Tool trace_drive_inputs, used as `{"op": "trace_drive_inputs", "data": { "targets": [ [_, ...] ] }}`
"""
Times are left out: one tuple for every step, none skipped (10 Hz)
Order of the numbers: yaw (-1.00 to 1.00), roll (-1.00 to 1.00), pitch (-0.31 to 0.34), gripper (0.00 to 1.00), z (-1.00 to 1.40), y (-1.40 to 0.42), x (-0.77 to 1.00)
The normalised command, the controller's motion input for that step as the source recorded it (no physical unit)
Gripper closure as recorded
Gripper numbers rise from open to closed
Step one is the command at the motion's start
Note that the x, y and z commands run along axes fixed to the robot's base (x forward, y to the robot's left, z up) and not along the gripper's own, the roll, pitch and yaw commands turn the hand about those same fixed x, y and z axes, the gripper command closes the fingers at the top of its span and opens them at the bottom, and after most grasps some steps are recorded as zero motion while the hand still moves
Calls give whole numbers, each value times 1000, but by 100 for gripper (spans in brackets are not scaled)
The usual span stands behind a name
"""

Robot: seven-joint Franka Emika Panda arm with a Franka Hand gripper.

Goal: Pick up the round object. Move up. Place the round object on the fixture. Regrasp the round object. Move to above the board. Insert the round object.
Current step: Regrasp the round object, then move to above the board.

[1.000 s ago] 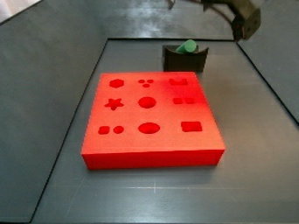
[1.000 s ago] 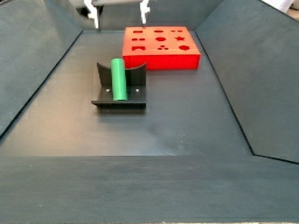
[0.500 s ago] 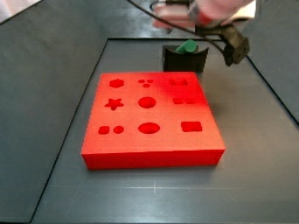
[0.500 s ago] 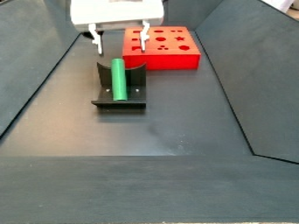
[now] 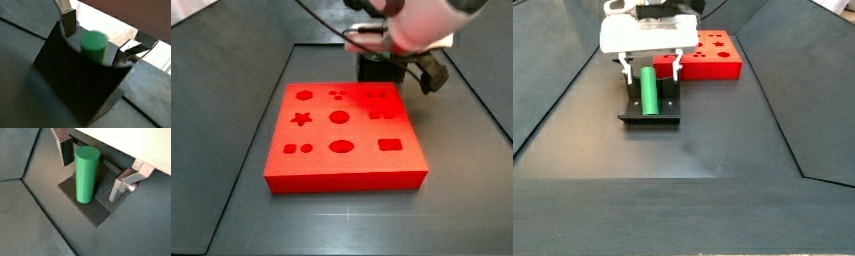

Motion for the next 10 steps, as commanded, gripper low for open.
{"op": "trace_drive_inputs", "data": {
  "targets": [
    [21, 58, 30, 0, -240, 0, 78],
    [0, 0, 0, 100, 0, 0, 0],
    [-287, 83, 235, 100, 1000, 307, -78],
    [-268, 60, 231, 100, 1000, 303, -79],
    [-145, 3, 216, 100, 1000, 280, -87],
    [-62, -22, 223, 100, 1000, 263, -87],
    [-18, -36, 227, 100, 1000, 253, -83],
    [55, -50, 224, 100, 1000, 230, -79],
    [94, -54, 209, 100, 1000, 217, -78],
    [138, -56, 158, 100, 1000, 197, -73]
  ]
}}
